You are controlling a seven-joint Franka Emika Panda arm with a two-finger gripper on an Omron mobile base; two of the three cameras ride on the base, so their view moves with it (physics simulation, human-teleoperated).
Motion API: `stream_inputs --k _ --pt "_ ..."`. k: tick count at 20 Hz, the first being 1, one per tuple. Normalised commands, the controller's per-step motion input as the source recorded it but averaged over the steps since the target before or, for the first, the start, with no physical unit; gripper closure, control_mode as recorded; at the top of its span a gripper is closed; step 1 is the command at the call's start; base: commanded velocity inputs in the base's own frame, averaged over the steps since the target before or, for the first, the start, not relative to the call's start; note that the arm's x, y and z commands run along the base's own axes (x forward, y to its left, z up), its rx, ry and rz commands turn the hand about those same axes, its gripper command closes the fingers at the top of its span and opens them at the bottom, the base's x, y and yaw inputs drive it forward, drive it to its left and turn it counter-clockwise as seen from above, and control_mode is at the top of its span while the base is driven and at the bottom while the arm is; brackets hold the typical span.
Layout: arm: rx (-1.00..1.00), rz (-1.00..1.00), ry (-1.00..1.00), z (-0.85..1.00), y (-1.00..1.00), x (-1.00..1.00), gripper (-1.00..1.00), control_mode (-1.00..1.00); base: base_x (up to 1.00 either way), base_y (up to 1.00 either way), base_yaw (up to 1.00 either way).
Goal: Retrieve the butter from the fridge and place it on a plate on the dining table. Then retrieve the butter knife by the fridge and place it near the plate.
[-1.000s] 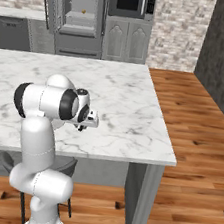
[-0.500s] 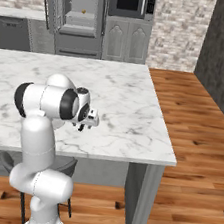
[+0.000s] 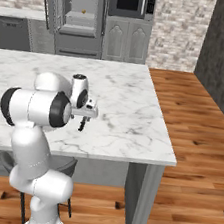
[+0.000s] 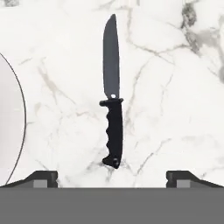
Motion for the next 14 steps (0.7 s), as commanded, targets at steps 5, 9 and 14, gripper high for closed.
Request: stream_inputs --k 5,9,14 --pt "0.00 0.00 0.00 1.00 0.00 -0.99 -1.00 -1.00 0.00 0.00 0.00" --pt "0.00 0.00 0.00 0.83 0.01 -1.00 -1.00 -1.00 0.00 0.00 0.00" --pt "0.00 0.00 0.00 0.62 0.02 -1.00 -1.00 -1.00 0.00 0.00 0.00"
